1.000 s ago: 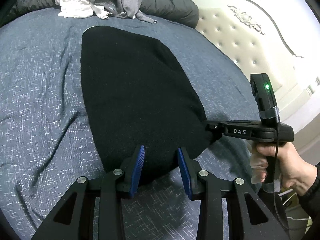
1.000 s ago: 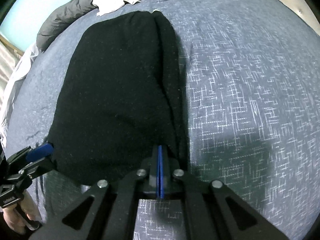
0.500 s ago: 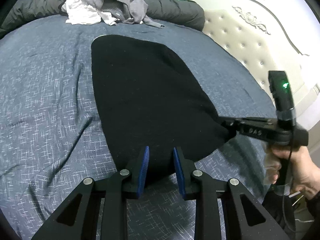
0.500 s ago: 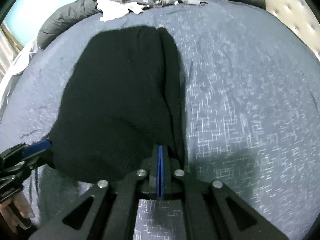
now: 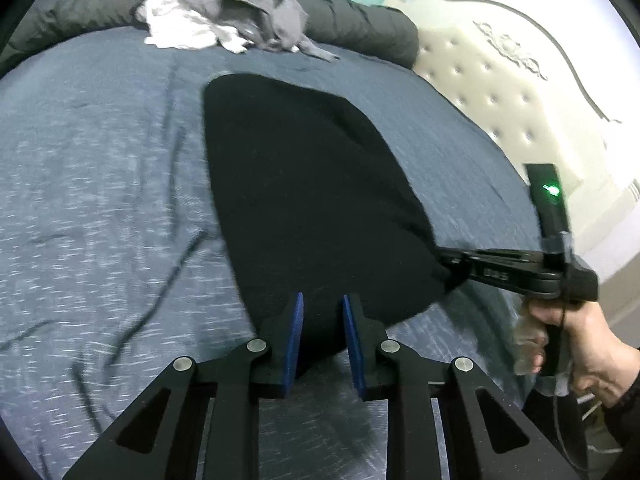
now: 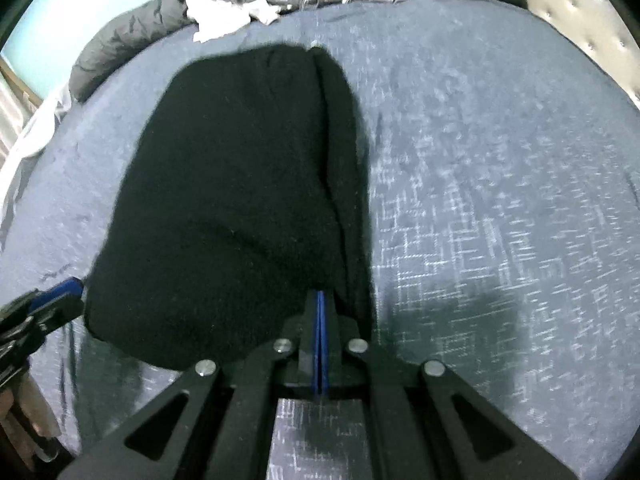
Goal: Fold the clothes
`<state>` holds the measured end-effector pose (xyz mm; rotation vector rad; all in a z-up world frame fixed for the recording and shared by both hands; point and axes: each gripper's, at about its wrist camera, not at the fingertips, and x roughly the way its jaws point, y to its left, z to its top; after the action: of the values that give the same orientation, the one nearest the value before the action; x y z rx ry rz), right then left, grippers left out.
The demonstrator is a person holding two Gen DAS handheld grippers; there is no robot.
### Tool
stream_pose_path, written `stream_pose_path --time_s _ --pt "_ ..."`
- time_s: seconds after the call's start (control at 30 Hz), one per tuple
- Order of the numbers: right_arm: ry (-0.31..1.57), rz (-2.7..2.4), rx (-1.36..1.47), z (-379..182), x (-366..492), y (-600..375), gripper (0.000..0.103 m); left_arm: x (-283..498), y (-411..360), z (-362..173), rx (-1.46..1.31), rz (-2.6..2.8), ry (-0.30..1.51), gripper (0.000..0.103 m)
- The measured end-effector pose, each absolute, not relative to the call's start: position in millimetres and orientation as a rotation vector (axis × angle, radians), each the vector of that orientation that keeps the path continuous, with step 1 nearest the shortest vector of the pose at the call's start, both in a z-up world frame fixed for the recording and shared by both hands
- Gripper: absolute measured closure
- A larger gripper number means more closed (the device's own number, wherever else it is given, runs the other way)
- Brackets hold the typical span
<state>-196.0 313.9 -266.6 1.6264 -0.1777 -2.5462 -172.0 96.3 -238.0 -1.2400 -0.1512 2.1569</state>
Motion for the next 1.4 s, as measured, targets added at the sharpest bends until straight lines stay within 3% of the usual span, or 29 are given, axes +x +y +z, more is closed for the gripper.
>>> stream_pose_path --time_s 0.17,0.57,0.77,0.87,0.9,0.93,1.0,1.1,1.3,1.4 --pt "-0.188 -2.574 1.573 -249.3 -188.3 317.0 0.103 -177.6 88.6 -246.7 -1.279 2.148 -0.179 0.080" --pt "-0.191 -2.536 1.654 -281.5 -193.0 321.6 0.103 -177.1 95.9 -259.6 -1.306 2.137 -0.145 0.079" --pt "-0.319 -2.507 1.603 -267.8 -195.1 338.0 0.103 -182.7 89.7 -256.8 -1.315 2.122 -0.214 0.078" --pt "-0.402 -2.527 1.542 -253.9 -198.1 357.6 0.099 -188.5 84.7 -256.4 -1.336 2.127 -0.253 0.066" --pt "-0.417 -2.522 1.537 -252.0 -200.8 362.2 0.091 -190.7 83.7 -257.3 -1.346 2.127 -0.263 0.060" --pt "-0.429 -2.513 1.539 -250.5 -203.6 366.5 0.072 -193.1 82.4 -258.4 -1.357 2.125 -0.279 0.057" --pt "-0.454 -2.483 1.544 -250.5 -206.6 373.3 0.052 -198.5 79.7 -261.2 -1.383 2.123 -0.314 0.044" --pt "-0.472 -2.417 1.579 -256.4 -204.9 375.1 0.048 -204.6 80.8 -264.6 -1.411 2.115 -0.336 0.035" --pt "-0.470 -2.286 1.621 -275.0 -199.5 360.7 0.038 -208.1 82.4 -276.3 -1.452 2.027 -0.492 0.032" --pt "-0.506 -2.270 1.616 -279.5 -198.8 360.9 0.038 -208.1 83.4 -283.1 -1.462 1.995 -0.553 0.031"
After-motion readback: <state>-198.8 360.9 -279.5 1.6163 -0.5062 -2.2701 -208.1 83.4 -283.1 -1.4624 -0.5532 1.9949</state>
